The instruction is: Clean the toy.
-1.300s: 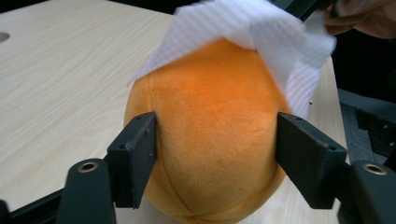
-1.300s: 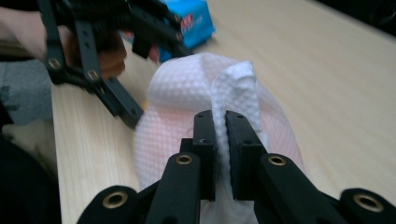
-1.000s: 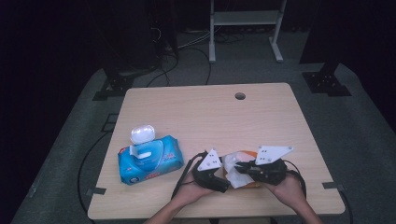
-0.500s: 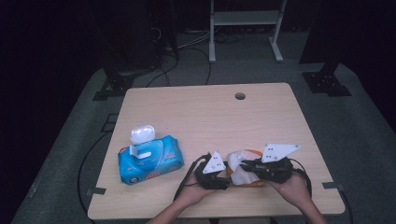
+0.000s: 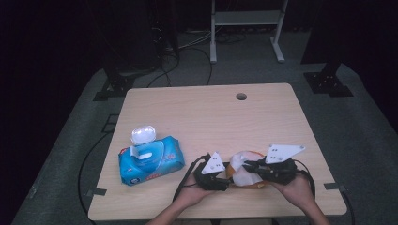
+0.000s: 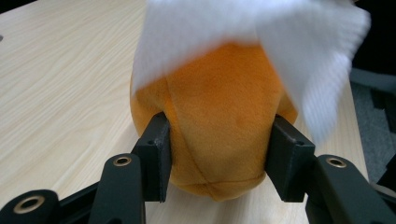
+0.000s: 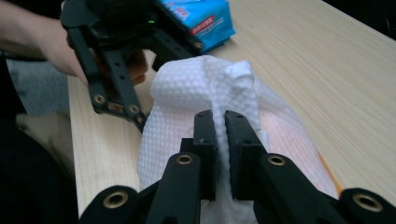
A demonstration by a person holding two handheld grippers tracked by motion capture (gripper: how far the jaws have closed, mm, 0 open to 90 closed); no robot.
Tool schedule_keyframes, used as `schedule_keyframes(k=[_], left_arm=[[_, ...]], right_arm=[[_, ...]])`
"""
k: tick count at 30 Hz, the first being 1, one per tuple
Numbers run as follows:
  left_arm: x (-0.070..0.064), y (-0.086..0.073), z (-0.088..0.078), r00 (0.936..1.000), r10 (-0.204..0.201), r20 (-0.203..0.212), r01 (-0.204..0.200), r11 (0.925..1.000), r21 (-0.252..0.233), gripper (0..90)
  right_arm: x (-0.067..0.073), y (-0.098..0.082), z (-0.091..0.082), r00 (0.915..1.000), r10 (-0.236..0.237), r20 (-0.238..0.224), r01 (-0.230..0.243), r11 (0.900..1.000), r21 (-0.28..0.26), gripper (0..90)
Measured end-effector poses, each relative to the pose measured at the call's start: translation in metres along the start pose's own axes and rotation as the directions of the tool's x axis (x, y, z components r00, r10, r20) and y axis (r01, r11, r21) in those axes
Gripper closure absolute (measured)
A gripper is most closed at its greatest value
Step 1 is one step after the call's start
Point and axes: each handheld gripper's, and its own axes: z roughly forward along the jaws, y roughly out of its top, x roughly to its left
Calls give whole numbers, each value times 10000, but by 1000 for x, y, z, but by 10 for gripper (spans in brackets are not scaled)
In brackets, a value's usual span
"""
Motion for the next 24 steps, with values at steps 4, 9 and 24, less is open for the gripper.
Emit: schedule_keyframes(k=[4,9,24], left_arm=[[5,-3,-10,10000,-39,-67,39,10000,-34,468],[8,-2,-7,9981,-569,245,569,9984,7,160],[10,-4,4,9928,-584,1046,525,9969,584,169]], right_arm=[[-20,-14,-17,9943,891,589,-873,9956,-334,822],[-21,-23,-7,9933,1156,-34,-1155,9929,284,822],[-8,-19,4,9925,480,-1125,-350,9927,1151,825]])
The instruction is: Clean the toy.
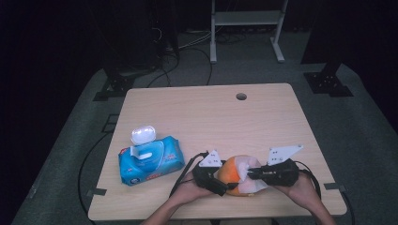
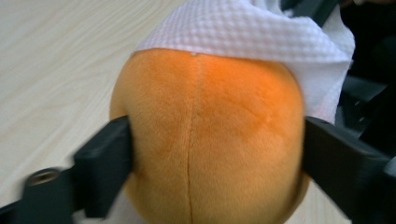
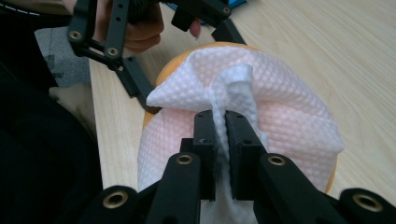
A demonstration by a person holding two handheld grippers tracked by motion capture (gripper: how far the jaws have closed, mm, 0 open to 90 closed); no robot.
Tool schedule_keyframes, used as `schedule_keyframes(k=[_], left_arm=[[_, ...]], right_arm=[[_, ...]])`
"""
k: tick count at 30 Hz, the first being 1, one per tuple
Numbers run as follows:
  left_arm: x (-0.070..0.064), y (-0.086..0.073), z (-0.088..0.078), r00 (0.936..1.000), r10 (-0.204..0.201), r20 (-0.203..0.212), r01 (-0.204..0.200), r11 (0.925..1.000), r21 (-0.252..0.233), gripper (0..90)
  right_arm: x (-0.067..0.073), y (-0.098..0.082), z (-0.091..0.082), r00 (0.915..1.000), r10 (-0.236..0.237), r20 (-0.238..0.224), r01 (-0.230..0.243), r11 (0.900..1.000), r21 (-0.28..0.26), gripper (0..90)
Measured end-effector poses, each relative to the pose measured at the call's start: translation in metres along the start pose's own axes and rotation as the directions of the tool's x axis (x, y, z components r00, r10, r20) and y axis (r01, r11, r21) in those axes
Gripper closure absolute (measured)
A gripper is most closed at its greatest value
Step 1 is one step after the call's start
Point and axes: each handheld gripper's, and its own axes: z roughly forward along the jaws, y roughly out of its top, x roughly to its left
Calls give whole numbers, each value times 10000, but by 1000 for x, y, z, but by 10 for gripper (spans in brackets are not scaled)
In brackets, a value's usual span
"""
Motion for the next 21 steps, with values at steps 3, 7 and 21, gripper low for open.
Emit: schedule_keyframes(k=[3,7,21], left_arm=[[-5,2,-7,9973,570,-452,-589,9974,-408,329],[-8,8,-18,9826,1171,-1442,-1353,9830,-1237,380],[4,-12,-22,9795,1730,-1033,-1762,9841,-227,317]], right_arm=[[-1,1,-3,10000,67,-27,-67,9998,-209,827],[3,9,-15,9994,14,342,42,9865,-1635,833],[-14,-10,2,9951,769,625,-690,9903,-1205,830]])
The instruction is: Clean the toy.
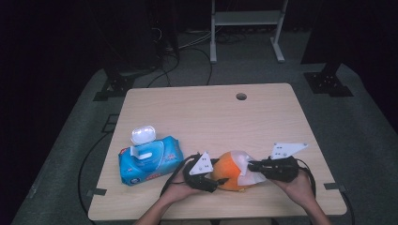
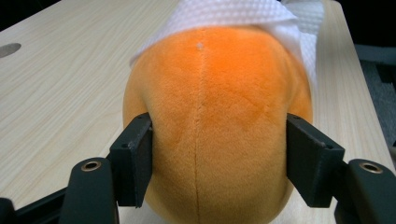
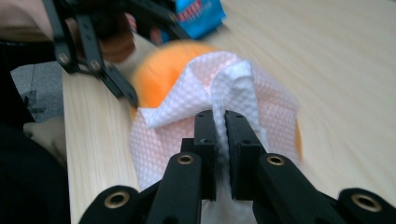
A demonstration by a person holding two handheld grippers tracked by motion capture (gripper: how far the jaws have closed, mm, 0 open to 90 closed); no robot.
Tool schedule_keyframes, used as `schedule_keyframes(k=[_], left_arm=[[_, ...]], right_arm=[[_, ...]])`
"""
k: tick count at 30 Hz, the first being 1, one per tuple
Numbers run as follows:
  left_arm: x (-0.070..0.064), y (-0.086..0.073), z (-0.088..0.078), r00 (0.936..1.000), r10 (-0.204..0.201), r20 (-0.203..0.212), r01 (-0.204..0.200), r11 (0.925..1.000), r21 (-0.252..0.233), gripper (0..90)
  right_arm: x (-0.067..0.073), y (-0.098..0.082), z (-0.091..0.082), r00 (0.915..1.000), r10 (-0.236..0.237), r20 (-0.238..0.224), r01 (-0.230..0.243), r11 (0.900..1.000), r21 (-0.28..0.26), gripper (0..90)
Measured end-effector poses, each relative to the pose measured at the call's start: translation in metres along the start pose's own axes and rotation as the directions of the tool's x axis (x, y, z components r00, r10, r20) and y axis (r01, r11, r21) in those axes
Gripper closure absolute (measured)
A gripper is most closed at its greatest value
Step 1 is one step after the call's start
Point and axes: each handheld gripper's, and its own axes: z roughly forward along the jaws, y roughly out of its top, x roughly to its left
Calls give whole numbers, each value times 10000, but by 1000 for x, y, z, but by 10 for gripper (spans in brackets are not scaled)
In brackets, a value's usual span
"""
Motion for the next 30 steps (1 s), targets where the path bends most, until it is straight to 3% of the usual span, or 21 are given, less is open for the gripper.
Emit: schedule_keyframes(k=[2,4,5,8,10,13,16,17,19,21,24,27,30], left_arm=[[0,-1,0,10000,42,30,-43,10000,48,307],[1,-1,0,10000,-54,60,54,10000,76,304],[3,-3,0,9998,-185,94,184,9998,55,301],[6,-4,-1,9992,-353,192,352,9994,56,299],[8,-6,-2,9983,-494,297,491,9987,124,295],[8,-9,-3,9984,-427,369,424,9991,99,293],[10,-10,-3,9977,-526,428,522,9986,105,293],[11,-11,-3,9971,-615,451,613,9981,65,294],[13,-13,-4,9955,-801,513,800,9968,39,294],[14,-15,-5,9947,-877,540,879,9961,-24,293],[15,-16,-5,9955,-764,559,761,9971,65,293],[15,-16,-5,9949,-813,593,813,9967,16,293],[17,-18,-5,9933,-957,646,963,9953,-58,293]], right_arm=[[-6,-9,-4,9992,386,73,-388,9990,231,829],[-8,-11,-5,9988,471,125,-474,9985,284,829],[-7,-8,-9,9980,623,-60,-624,9979,-197,829],[-2,1,-8,9979,506,-394,-531,9964,-667,828],[-2,1,2,9974,492,-520,-513,9980,-381,826],[-6,-6,7,9929,868,-815,-884,9960,-157,826],[-12,-12,2,9956,903,-253,-896,9956,263,824],[-15,-15,-1,9939,1103,-71,-1102,9937,217,824],[-15,-14,-3,9927,1193,-182,-1196,9927,-150,822],[-10,-7,-2,9948,949,-363,-968,9939,-535,819],[-7,-6,6,9962,748,-446,-755,9971,-129,816],[-10,-14,6,9956,884,-312,-867,9949,511,817],[-13,-15,0,9937,1081,-294,-1076,9940,194,820]])
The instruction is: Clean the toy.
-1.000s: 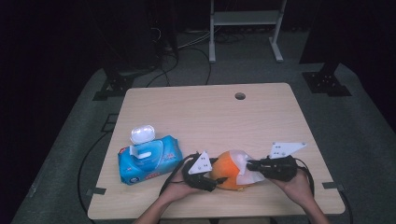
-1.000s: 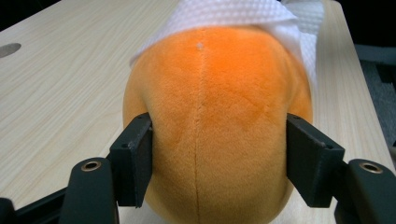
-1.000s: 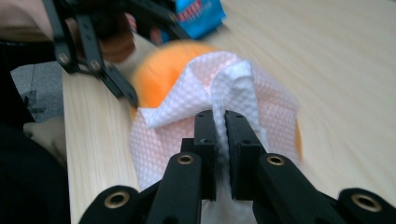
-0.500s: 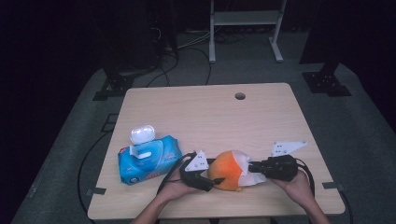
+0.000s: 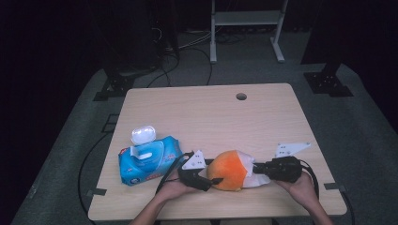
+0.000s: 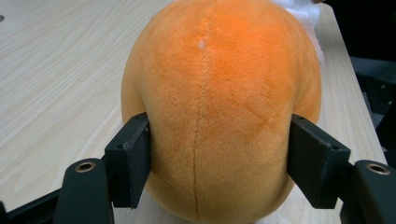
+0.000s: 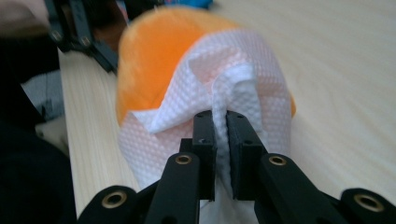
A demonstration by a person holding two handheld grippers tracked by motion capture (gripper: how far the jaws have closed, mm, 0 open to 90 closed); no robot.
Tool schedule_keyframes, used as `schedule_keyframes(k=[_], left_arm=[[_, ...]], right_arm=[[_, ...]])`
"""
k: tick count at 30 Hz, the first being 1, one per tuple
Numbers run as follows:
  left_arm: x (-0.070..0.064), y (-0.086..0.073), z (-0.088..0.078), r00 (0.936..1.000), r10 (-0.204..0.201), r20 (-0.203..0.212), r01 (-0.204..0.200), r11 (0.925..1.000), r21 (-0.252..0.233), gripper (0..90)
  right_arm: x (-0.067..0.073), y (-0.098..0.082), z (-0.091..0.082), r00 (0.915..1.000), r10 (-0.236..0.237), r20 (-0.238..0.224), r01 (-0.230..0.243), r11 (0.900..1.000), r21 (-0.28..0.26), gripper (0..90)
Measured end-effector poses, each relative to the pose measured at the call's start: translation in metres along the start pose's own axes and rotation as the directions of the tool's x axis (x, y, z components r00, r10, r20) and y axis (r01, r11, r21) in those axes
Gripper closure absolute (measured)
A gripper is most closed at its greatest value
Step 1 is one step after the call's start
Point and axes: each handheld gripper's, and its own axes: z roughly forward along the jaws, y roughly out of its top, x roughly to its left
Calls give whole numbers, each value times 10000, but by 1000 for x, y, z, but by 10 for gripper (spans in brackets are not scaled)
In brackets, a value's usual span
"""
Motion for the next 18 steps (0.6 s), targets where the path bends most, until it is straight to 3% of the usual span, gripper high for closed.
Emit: schedule_keyframes(k=[3,5,8,11,16,18], left_arm=[[0,-1,1,10000,17,-12,-17,10000,-61,294],[0,-1,0,10000,31,-19,-31,10000,-59,293],[1,-1,0,10000,70,24,-69,9999,-76,285],[2,0,0,10000,-4,54,4,9999,-119,282],[0,1,3,9998,217,13,-217,9996,-166,291],[0,1,2,9999,135,1,-135,9998,-141,292]], right_arm=[[6,11,-3,9998,-204,-92,196,9969,-764,820],[9,16,1,9993,-332,-197,314,9957,-877,820],[8,10,11,9992,-384,-82,383,9992,-99,825],[5,6,6,9992,-340,215,334,9990,284,826],[7,17,-2,9994,-335,-60,327,9946,-986,825],[9,23,3,9991,-431,1,429,9940,-1009,824]])
